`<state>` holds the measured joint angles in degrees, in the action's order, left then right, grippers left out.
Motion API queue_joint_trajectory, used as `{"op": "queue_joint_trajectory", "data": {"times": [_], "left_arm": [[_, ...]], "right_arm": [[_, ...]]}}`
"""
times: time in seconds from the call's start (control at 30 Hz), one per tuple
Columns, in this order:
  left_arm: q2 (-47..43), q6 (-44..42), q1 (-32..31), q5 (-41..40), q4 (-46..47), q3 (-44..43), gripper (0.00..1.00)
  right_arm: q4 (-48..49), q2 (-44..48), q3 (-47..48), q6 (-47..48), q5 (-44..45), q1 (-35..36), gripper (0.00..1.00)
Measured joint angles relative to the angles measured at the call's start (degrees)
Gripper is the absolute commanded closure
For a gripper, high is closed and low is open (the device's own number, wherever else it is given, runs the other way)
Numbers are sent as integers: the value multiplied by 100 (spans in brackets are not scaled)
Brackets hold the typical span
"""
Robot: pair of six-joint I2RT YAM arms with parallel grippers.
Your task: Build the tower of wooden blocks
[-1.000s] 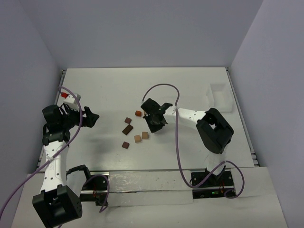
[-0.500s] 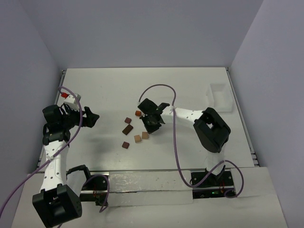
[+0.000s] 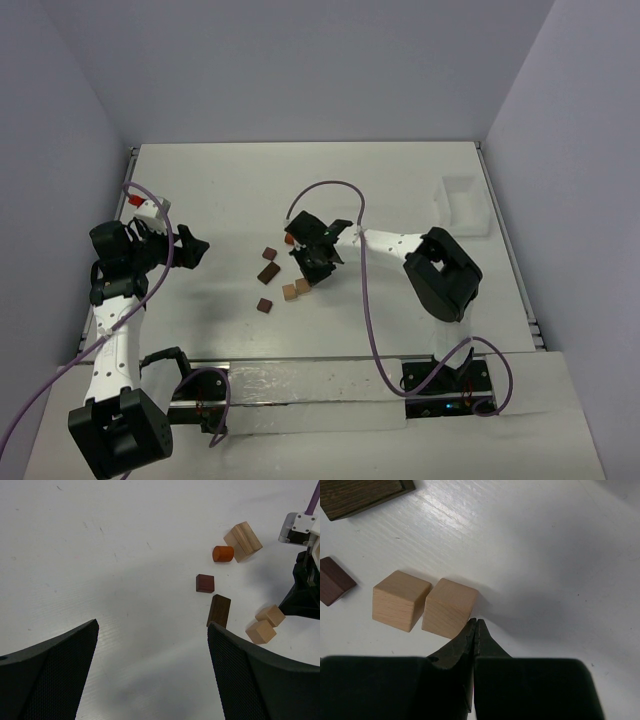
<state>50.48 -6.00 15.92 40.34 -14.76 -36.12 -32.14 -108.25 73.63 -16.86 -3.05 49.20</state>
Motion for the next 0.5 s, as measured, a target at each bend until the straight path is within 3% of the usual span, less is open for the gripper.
{"op": "queue_joint_trajectory", "data": {"times": [0.5], "left_arm": [[19, 0, 0, 2, 0, 0, 4]], "right_arm": [[-17, 0, 125, -2, -100, 86, 100]]}}
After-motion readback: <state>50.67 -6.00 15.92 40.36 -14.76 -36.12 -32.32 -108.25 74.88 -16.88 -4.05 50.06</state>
